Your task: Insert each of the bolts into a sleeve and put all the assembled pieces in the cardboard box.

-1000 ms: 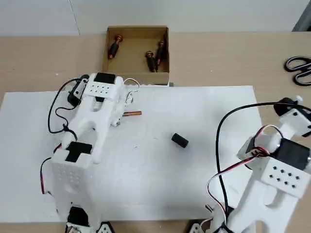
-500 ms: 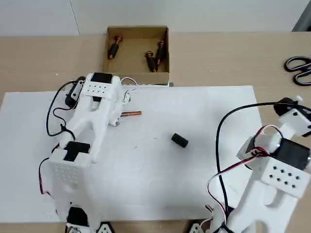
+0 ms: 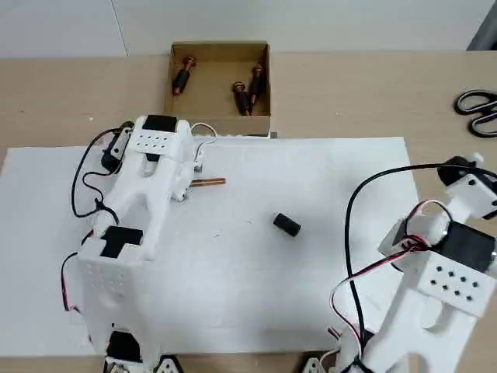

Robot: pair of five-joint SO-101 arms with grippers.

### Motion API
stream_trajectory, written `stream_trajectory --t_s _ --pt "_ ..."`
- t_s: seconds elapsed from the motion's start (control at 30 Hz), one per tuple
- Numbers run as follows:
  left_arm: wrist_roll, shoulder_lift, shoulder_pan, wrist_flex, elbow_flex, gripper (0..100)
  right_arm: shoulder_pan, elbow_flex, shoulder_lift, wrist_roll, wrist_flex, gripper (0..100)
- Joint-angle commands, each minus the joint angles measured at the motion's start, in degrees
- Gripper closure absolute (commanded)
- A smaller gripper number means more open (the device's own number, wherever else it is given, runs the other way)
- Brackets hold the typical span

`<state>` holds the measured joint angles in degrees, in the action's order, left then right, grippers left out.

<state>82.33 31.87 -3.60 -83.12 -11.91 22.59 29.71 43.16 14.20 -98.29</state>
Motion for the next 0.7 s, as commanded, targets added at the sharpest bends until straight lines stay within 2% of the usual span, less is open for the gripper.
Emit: stream_trajectory --t_s 0.0,0.47,0.6,0.67 --pt "0.5 0.1 1.4 -1.8 0.9 90 0.4 -0.3 1.4 -0.4 0.3 99.4" --pt "0.5 0.1 1.4 -1.8 0.9 92 0.4 -0.3 1.4 -0.4 0.2 99.4" --pt "0.4 0.1 1.4 -1.8 0.9 99 0.4 -0.3 1.4 -0.4 0.2 99.4" --pt "0.1 0.1 1.4 -1.8 0.9 99 0.4 -0.3 1.4 -0.4 0.2 99.4"
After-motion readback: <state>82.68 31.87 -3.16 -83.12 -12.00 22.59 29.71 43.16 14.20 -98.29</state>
